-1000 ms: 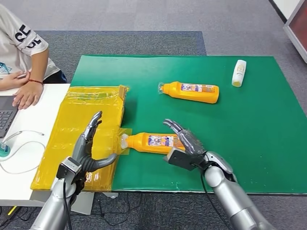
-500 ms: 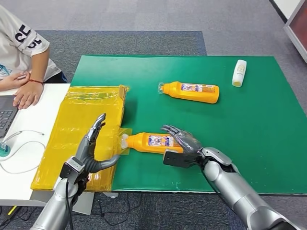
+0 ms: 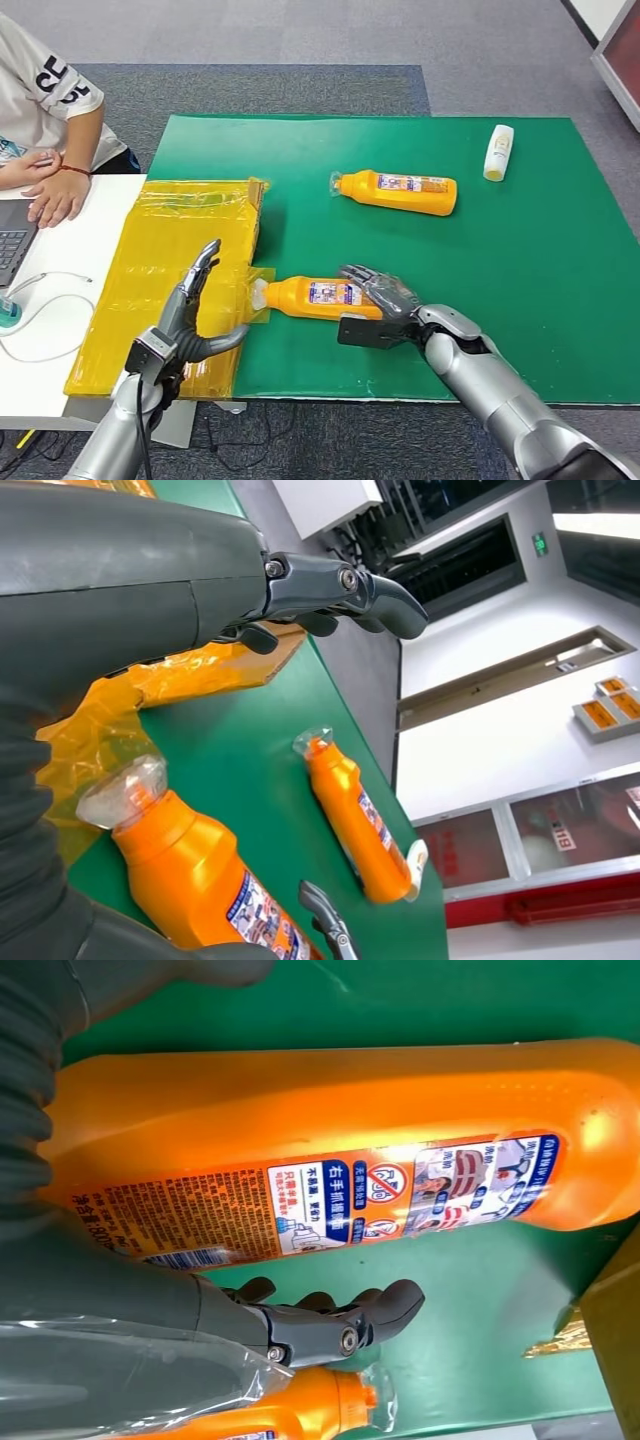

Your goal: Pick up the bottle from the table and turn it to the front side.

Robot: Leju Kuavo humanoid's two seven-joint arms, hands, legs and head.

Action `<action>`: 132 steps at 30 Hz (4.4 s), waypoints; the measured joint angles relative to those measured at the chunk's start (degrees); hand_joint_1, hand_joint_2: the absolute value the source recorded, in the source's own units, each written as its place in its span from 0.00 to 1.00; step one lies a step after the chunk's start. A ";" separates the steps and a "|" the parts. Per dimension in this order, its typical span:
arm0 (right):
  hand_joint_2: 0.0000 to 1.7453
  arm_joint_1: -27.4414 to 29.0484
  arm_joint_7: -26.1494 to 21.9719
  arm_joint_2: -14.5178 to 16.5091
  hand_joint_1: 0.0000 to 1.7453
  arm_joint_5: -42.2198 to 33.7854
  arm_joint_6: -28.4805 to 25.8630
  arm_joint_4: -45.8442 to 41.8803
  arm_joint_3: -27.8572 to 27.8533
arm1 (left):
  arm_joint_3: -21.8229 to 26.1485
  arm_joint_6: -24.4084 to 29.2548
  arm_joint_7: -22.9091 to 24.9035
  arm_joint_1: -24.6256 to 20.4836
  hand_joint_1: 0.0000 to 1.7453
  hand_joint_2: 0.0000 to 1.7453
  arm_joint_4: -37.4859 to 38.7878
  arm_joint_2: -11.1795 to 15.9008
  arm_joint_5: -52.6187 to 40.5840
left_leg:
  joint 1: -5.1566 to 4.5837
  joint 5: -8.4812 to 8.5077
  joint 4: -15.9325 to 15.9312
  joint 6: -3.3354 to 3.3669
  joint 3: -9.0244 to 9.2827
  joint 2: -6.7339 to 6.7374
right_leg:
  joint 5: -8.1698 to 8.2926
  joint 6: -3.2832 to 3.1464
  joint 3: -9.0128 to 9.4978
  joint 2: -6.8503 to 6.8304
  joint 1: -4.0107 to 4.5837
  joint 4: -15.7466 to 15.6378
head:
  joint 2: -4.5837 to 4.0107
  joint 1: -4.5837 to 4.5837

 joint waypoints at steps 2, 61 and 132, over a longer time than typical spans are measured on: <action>1.00 -0.25 0.85 0.00 0.00 0.82 -0.42 0.15 0.46 | 0.01 -0.02 -0.01 0.06 0.00 1.00 0.04 0.02 0.01 | 0.00 0.00 0.00 0.00 0.00 0.00 | 0.00 0.00 0.00 0.00 0.00 0.00 | 0.00 0.00; 1.00 -5.70 19.51 5.61 0.58 16.38 -1.81 5.09 9.45 | 3.01 0.55 0.17 4.02 0.00 1.00 -3.19 0.30 -2.20 | 0.01 0.01 0.00 -0.01 -0.03 -0.01 | -0.01 -0.01 -0.02 -0.01 0.01 0.01 | 0.00 0.00; 1.00 13.78 -5.07 7.72 0.96 -21.83 6.82 -13.99 -22.00 | 6.66 -13.97 -0.26 0.29 0.00 1.00 10.82 1.84 12.49 | 0.01 0.01 0.00 -0.03 -0.32 -0.05 | -0.02 -0.01 -0.29 -0.03 0.03 0.02 | 0.00 0.01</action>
